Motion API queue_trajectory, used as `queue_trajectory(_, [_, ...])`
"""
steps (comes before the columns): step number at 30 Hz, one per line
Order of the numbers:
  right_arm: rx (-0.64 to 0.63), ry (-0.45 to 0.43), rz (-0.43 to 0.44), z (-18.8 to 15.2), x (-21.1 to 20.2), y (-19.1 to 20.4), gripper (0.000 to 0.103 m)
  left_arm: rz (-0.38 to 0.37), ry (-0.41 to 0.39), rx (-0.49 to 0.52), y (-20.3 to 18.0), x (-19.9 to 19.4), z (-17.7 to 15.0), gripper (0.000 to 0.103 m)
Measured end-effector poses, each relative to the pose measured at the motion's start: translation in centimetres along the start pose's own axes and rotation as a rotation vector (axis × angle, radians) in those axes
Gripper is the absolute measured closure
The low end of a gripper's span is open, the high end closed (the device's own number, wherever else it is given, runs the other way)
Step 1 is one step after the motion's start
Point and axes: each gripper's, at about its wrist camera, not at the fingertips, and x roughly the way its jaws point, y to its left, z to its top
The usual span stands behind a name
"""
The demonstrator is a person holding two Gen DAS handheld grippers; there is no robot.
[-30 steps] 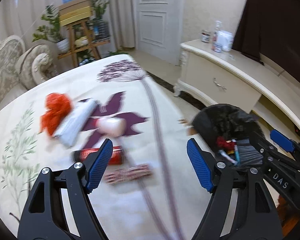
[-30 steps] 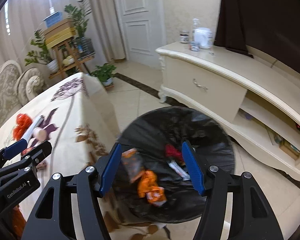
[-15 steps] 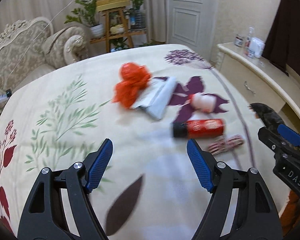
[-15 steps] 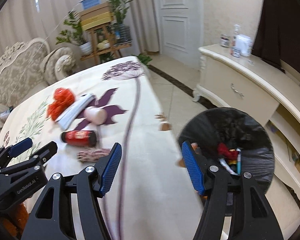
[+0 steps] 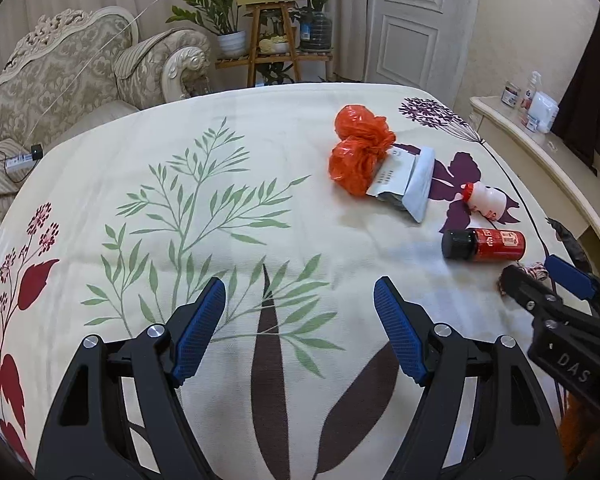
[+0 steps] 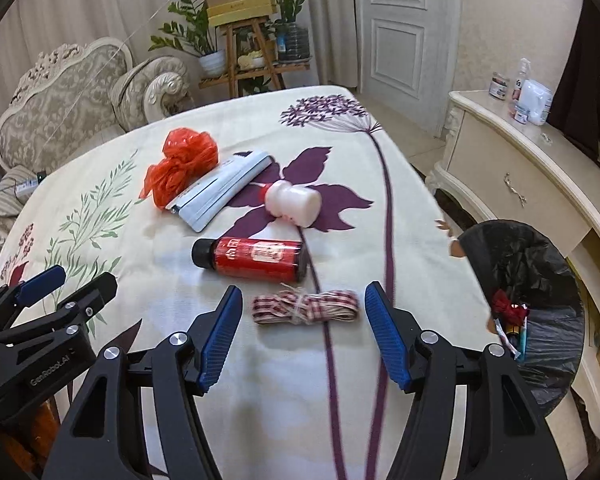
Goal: Collect trash
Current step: 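Grasp the checkered string bundle with the right tool while the left tool grasps the red bottle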
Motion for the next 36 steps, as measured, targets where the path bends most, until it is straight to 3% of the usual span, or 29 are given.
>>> queue_trajectory(4, [-0.018,0.017,-0.014,-0.1,0.5,0.4,0.040,-0.012,0.005,-0.008,0.1,0.2,-0.1,0.028])
queue_trajectory(7, [-0.020,0.021,-0.022,-0.2,0.4,0.3,0.047,-0.023,0.007,-0.009,0.0,0.4,-0.1,0.028])
queue_trajectory(19, [0.001,-0.003,-0.034,-0.9,-1.1,-1.1,0.050,-0.042,0.004,-0.003,-0.8,0.3,-0.3,0.028])
queue_trajectory(36, [0.119,-0.071,-0.132,-1.1,-3.7,-8.6,0.050,-0.144,-0.016,0.086,-8.6,-0.5,0.5,0.028])
